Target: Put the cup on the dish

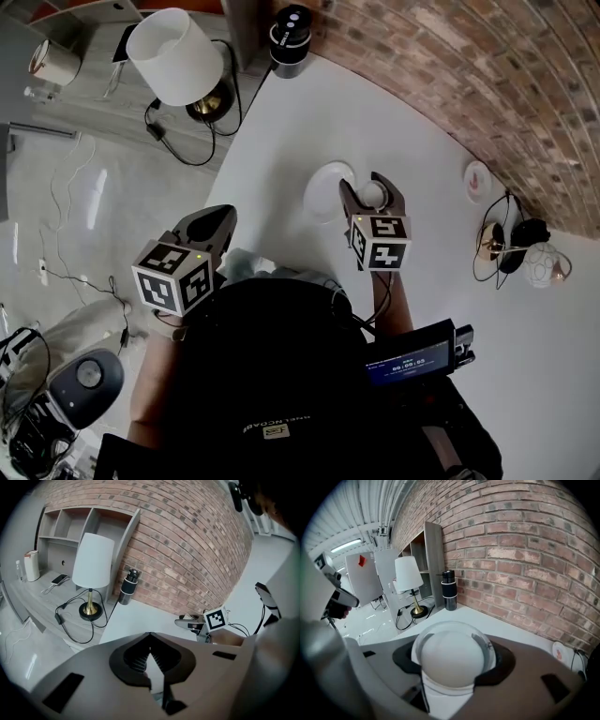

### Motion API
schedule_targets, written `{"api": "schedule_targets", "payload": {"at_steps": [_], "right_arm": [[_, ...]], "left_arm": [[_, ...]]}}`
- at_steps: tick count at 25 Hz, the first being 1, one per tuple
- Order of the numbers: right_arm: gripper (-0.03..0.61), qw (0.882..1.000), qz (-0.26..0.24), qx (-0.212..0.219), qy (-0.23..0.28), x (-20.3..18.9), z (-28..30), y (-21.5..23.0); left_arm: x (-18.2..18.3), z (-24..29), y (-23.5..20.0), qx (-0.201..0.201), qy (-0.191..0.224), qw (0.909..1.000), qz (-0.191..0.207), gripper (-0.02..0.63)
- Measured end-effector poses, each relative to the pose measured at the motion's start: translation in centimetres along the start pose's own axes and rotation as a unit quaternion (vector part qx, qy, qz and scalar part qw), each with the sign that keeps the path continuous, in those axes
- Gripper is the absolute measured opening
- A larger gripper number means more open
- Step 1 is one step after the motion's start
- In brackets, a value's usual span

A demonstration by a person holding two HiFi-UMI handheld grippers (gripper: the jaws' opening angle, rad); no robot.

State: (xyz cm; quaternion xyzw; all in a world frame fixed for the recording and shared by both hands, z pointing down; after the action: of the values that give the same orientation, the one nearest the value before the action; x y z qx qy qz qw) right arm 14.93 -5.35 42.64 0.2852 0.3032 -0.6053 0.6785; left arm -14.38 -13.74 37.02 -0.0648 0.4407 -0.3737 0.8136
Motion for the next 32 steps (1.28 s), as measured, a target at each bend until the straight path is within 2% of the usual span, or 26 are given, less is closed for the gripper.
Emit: {"api": "schedule_targets", "payload": {"at_steps": [14, 24, 32], "right_arm": [[0.267, 0.995, -0.078, 0.052, -0.027, -2.1, 5.9, -0.8], [0.267, 0.994, -0.078, 0.066, -0.033, -4.2, 9.0, -0.6], [0.265, 0.994, -0.086, 0.062, -0.041, -5.5, 10.7, 0.3]], "left_arm": [[-2.8, -2.1, 0.2, 0.074, 0.018, 0.9955, -0.056, 0.006], [-5.2, -3.7, 1.1, 0.118, 0.023, 0.9894, -0.081, 0.006], [-6.3, -3.7, 2.0, 0.135, 0.022, 0.9865, -0.09, 0.006]]}}
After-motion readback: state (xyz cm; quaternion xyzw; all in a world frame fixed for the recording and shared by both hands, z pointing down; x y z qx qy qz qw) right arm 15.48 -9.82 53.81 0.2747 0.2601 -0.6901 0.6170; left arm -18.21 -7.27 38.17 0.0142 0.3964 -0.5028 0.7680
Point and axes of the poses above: the fingertips, and each gripper's own axes: z forward along the fingers, y to its right, x out of its top, the point moved 8 cm from there along -z, backward along the fingers, and after that the axes turned 1 degree about y, right-handed, at the moved point
